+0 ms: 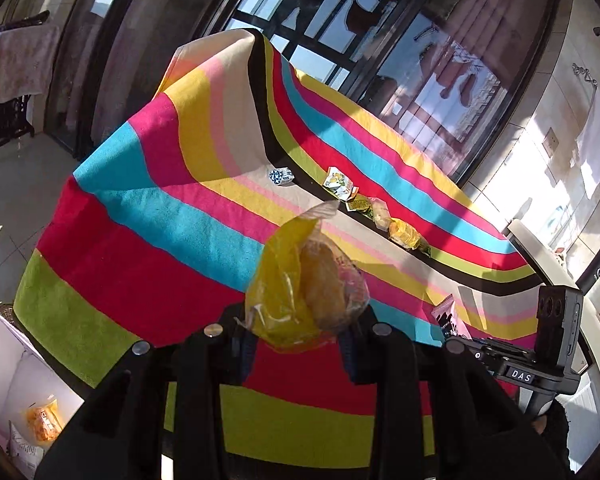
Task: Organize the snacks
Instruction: 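Carry both held packs into the white box and open both tools, then move both tools out of the box back over the snacks, then grasp the yellow-green biscuit pack with the right tool while the left tool grasps a yellow pack, then carry both held packs into the white box and open both tools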
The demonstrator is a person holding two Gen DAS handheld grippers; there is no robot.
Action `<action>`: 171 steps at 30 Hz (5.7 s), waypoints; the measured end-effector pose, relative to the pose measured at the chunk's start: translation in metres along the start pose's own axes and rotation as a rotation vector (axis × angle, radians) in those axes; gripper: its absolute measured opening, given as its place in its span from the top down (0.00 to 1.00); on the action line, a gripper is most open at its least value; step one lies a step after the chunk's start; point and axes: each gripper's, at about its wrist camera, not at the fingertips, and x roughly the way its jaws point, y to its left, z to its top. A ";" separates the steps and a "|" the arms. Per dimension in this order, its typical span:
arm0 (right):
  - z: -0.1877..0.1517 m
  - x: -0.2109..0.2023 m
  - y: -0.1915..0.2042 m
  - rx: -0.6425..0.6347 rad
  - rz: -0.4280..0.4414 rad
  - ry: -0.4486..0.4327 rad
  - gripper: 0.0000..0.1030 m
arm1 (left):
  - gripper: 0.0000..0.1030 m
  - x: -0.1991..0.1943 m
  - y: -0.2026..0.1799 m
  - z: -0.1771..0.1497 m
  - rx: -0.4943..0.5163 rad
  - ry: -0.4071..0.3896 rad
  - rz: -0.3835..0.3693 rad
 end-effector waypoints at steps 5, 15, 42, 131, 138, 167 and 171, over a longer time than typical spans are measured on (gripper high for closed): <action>-0.003 0.011 0.041 -0.095 0.056 0.030 0.73 | 0.68 -0.041 0.033 -0.026 -0.014 0.011 0.082; -0.032 0.039 0.151 -0.326 0.239 0.143 0.73 | 0.68 -0.085 0.103 -0.078 -0.086 0.110 0.286; -0.045 0.027 0.166 -0.357 0.400 0.148 0.23 | 0.02 -0.097 0.121 -0.046 -0.253 -0.023 0.596; 0.023 -0.048 -0.191 0.252 -0.295 -0.141 0.57 | 0.44 0.186 -0.157 0.013 0.138 0.187 0.068; 0.022 -0.047 -0.196 0.279 -0.307 -0.135 0.57 | 0.44 0.156 -0.125 0.015 0.015 0.110 -0.022; 0.009 -0.026 -0.082 0.165 -0.091 -0.085 0.57 | 0.43 0.065 -0.061 0.005 -0.082 -0.025 -0.088; 0.009 -0.013 -0.046 0.091 -0.041 -0.048 0.57 | 0.43 0.047 -0.043 -0.003 -0.074 -0.011 -0.060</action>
